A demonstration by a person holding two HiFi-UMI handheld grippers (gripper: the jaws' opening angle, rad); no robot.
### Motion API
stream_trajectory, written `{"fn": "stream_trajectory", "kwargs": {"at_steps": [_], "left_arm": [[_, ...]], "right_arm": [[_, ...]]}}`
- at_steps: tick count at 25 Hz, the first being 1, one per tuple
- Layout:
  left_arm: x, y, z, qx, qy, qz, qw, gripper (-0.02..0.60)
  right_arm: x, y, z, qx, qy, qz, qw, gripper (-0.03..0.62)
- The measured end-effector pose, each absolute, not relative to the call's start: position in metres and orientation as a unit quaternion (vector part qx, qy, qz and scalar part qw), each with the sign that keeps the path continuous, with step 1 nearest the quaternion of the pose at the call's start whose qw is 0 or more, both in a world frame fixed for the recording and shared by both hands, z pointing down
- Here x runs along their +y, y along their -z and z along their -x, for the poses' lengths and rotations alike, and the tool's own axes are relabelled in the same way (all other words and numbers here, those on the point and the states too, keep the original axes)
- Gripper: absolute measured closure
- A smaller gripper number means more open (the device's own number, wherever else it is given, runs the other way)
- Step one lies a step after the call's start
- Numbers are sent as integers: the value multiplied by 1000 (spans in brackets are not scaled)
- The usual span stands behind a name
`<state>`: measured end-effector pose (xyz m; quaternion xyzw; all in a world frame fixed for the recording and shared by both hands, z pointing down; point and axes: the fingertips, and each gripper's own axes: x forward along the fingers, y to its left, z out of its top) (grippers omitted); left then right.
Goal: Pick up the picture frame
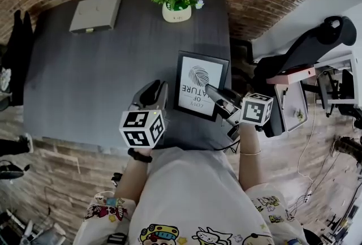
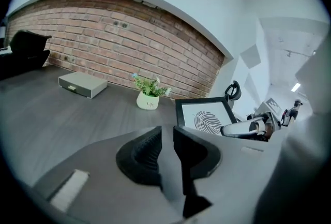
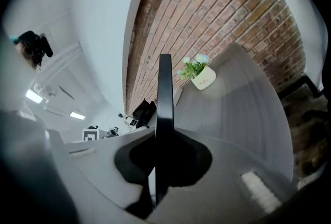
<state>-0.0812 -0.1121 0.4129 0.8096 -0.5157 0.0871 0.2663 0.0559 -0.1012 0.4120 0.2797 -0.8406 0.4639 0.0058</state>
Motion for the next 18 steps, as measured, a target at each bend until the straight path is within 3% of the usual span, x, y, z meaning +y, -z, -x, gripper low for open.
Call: {"fn": "stream_trajectory", "kwargs": {"at_steps": [8,18], "left_arm": [[-97,-362,91,-523,-51,-823,215,505],[-80,-321,97,-525,-42,-836,154,534]], "right_arm": [[-90,-359,-63,-876,-359,-323,4,580],[-72,-319,-66,-898,-218,-378,56,580]]}}
